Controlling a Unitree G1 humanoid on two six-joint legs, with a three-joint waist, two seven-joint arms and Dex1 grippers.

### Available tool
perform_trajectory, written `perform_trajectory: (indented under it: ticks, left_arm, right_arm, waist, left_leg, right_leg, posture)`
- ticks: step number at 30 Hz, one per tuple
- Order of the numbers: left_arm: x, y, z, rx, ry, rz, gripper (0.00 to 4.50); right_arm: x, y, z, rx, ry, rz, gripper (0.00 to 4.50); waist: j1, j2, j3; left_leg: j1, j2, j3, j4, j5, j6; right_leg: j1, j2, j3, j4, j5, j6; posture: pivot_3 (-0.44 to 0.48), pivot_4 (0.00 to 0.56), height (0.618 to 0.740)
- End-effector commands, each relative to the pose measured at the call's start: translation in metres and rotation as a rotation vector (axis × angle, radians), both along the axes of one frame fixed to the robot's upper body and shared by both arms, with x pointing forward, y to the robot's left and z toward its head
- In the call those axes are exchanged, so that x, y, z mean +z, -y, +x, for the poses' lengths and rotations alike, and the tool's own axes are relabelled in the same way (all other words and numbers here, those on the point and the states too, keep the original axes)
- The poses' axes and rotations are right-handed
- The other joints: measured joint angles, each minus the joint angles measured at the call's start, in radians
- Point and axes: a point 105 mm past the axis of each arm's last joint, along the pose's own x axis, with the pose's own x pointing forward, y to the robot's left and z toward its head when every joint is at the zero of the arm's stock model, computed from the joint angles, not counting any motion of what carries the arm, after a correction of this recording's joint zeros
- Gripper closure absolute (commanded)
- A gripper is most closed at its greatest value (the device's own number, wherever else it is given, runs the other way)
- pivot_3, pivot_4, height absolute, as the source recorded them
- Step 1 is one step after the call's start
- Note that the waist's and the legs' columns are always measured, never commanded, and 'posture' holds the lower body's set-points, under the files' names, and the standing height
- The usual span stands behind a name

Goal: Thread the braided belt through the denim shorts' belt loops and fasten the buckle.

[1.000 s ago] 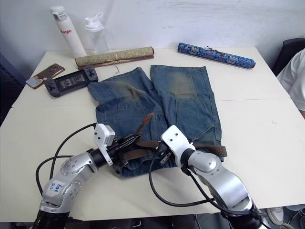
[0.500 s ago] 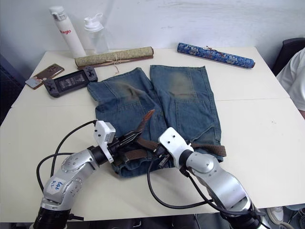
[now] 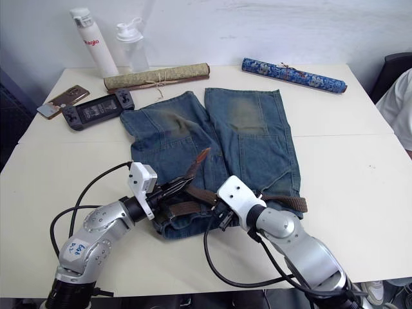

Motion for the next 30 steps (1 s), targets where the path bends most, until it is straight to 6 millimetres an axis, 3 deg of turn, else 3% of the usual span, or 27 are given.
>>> perform_trajectory:
  ticks: [1, 8, 12, 17, 30]
  left_arm:
    - [0.015, 0.003, -0.003, -0.014, 0.073, -0.002, 4.50]
    - [0.015, 0.004, -0.003, -0.012, 0.074, -0.002, 4.50]
    - [0.017, 0.008, -0.004, -0.026, 0.075, -0.008, 4.50]
    - [0.025, 0.020, -0.004, -0.066, 0.084, -0.025, 4.50]
    - [0.045, 0.053, 0.004, -0.174, 0.126, -0.041, 4.50]
  right_arm:
    - [-0.009, -0.007, -0.011, 0.050, -0.035, -0.017, 4.47]
    - [-0.015, -0.005, -0.011, 0.065, -0.023, -0.080, 4.47]
    - [-0.023, -0.004, -0.014, 0.122, 0.037, -0.216, 4.47]
    - [-0.031, -0.005, -0.012, 0.161, 0.131, -0.353, 4.47]
    - [-0.068, 0.002, -0.037, 0.350, 0.183, -0.569, 4.47]
  waist:
    - [0.000, 0.000, 0.000]
    - [0.000, 0.000, 0.000]
    - [0.000, -0.001, 0.000]
    - [0.001, -0.003, -0.002]
    - [0.004, -0.006, -0.004]
  left_leg:
    - [0.000, 0.000, 0.000, 0.000, 0.000, 0.000]
    - [0.000, 0.000, 0.000, 0.000, 0.000, 0.000]
    - [0.000, 0.000, 0.000, 0.000, 0.000, 0.000]
    - [0.000, 0.000, 0.000, 0.000, 0.000, 0.000]
    - [0.001, 0.000, 0.000, 0.001, 0.001, -0.001]
  right_leg:
    - [0.000, 0.000, 0.000, 0.000, 0.000, 0.000]
    - [0.000, 0.000, 0.000, 0.000, 0.000, 0.000]
    - [0.000, 0.000, 0.000, 0.000, 0.000, 0.000]
    - [0.001, 0.000, 0.000, 0.000, 0.000, 0.000]
    - [0.002, 0.000, -0.001, -0.001, 0.000, 0.000]
  posture:
    - [0.000, 0.150, 0.717]
    - [0.000, 0.150, 0.717]
    - [0.000, 0.150, 0.717]
    - [0.000, 0.150, 0.717]
    - [0.000, 0.150, 0.717]
